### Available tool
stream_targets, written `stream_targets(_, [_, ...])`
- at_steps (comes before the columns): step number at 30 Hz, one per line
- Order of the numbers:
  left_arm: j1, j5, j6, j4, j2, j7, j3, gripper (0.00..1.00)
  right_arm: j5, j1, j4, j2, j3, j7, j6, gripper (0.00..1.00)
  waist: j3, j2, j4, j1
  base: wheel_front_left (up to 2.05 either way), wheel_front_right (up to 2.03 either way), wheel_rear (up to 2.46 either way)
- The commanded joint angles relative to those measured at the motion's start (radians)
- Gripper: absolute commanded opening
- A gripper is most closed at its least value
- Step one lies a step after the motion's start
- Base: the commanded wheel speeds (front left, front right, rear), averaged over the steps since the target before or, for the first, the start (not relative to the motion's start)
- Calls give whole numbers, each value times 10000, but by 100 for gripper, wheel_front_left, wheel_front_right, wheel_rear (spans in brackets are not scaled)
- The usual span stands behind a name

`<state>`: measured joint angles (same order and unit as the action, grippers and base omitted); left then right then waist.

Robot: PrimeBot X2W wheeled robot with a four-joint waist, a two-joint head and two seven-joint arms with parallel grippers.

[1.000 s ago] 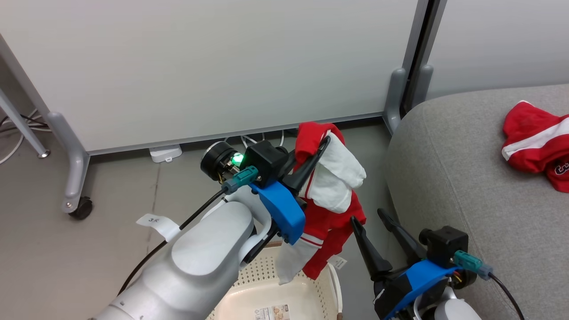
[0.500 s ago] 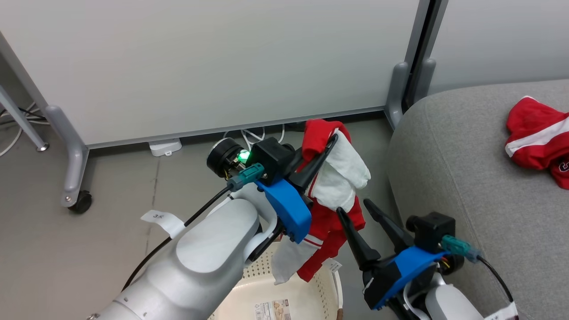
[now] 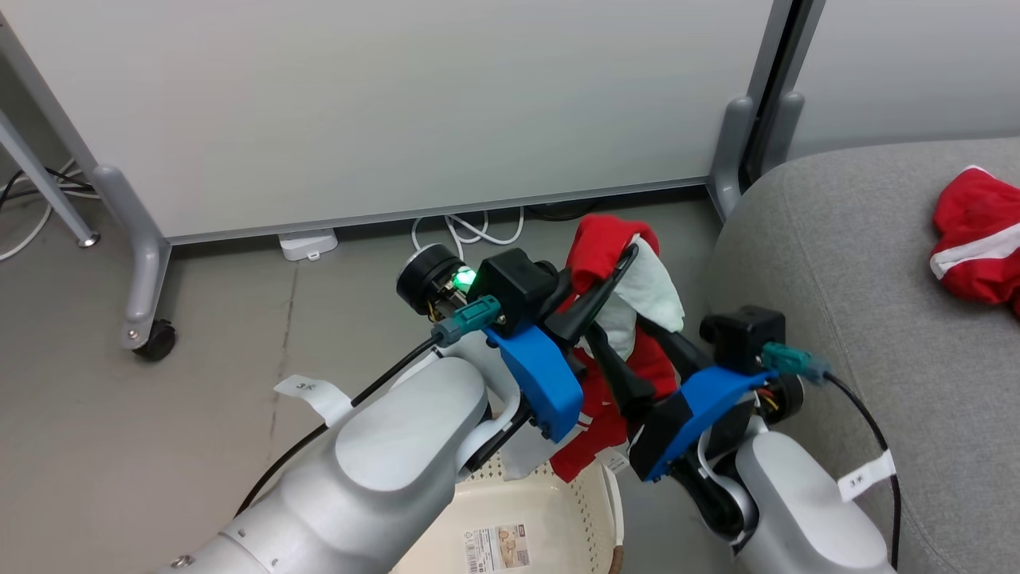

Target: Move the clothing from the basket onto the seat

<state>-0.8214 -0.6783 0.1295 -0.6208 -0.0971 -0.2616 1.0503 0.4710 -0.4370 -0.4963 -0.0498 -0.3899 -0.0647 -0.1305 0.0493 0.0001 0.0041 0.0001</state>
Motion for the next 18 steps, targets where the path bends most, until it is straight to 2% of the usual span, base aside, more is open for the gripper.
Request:
stream_targets(1, [-158, -81, 15, 43, 8, -49, 36, 0, -59, -295, -204, -12, 0, -112, -5, 100, 7, -1, 11, -1, 0, 0, 0])
stream_targets(5, [-208, -143, 15, 83, 40, -50, 91, 0, -664, -949, -1089, -10, -50, -223, -5, 100, 16, -1, 49, -1, 0, 0, 0])
stream_targets(12, [-250, -232, 15, 137, 80, -50, 153, 0, -1066, -1727, -2115, -12, -415, -417, -5, 100, 18, -1, 121, -1, 0, 0, 0])
stream_targets(13, [-252, -240, 15, 142, 82, -50, 160, 0, -1041, -1786, -2214, -12, -442, -440, -5, 91, 16, -1, 132, -1, 0, 0, 0])
stream_targets(14, [-254, -240, 15, 144, 85, -50, 167, 0, -1051, -1855, -2319, -12, -487, -447, -5, 44, 13, -1, 139, -1, 0, 0, 0])
stream_targets(15, [-255, -239, 15, 145, 88, -50, 173, 0, -1059, -1917, -2407, -10, -527, -485, -5, 9, 9, -1, 146, -1, 0, 0, 0])
stream_targets(16, [-255, -248, 15, 142, 88, -50, 177, 0, -1028, -1966, -2481, -10, -568, -513, -5, 0, 5, -1, 151, -1, 0, 0, 0])
stream_targets(18, [-254, -270, 15, 128, 86, -50, 184, 0, -956, -2012, -2610, -10, -666, -573, -5, 0, -2, -1, 153, -1, 0, 0, 0])
